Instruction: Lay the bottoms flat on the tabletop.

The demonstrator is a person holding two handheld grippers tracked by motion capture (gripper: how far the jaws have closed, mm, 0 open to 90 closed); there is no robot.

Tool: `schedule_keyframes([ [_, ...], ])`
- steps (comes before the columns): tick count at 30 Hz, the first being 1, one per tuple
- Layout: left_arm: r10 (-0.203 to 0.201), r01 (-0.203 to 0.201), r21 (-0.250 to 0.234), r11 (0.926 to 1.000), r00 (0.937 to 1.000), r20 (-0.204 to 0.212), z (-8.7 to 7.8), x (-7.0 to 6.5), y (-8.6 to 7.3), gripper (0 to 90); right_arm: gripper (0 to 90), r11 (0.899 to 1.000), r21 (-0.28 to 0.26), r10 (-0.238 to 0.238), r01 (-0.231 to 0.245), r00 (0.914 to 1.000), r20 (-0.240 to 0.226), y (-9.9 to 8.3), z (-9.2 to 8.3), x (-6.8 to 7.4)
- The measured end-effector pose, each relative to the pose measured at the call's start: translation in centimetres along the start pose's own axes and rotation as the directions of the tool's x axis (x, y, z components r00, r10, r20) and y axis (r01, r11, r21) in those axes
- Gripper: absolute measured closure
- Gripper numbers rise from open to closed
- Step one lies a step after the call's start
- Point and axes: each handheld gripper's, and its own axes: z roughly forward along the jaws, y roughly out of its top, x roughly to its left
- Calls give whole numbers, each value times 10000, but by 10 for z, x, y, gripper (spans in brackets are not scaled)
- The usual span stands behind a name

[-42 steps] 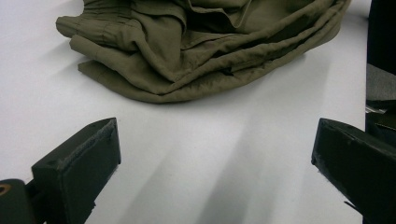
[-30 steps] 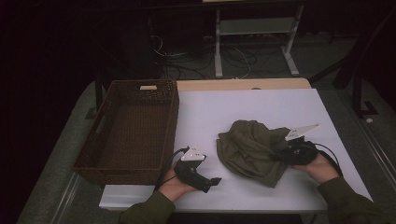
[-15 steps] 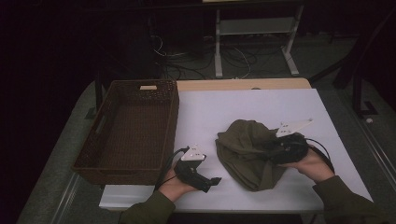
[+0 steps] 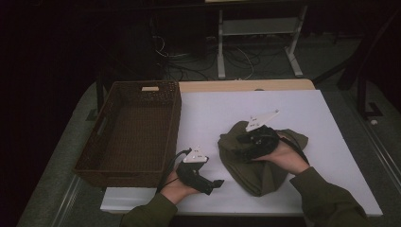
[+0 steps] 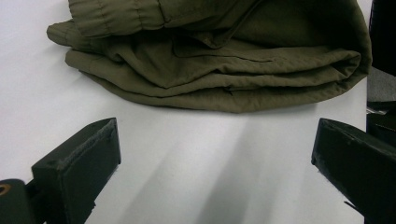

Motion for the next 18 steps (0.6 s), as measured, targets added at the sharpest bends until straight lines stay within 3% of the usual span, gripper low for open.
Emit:
schedule_keyframes([
  [1, 16, -16, 14, 10000, 10000, -1, 0, 0, 0, 10, 390, 9998, 188, 16, -17, 10000, 69, 3, 11, -1],
  [9, -2, 2, -11, 10000, 10000, 32, 0, 0, 0, 10, 384, 9951, 982, 50, -94, 9990, 447, -1, 45, -8],
  [13, 17, -17, 14, 10000, 10000, 42, 0, 0, 0, 10, 429, 9924, 1229, -93, 5, 9974, 710, -8, 54, -10],
  [18, 1, -1, -7, 10000, 10000, 44, 0, -1, 0, 10, 572, 9921, 1239, 63, -178, 9957, 921, -15, 56, -16],
])
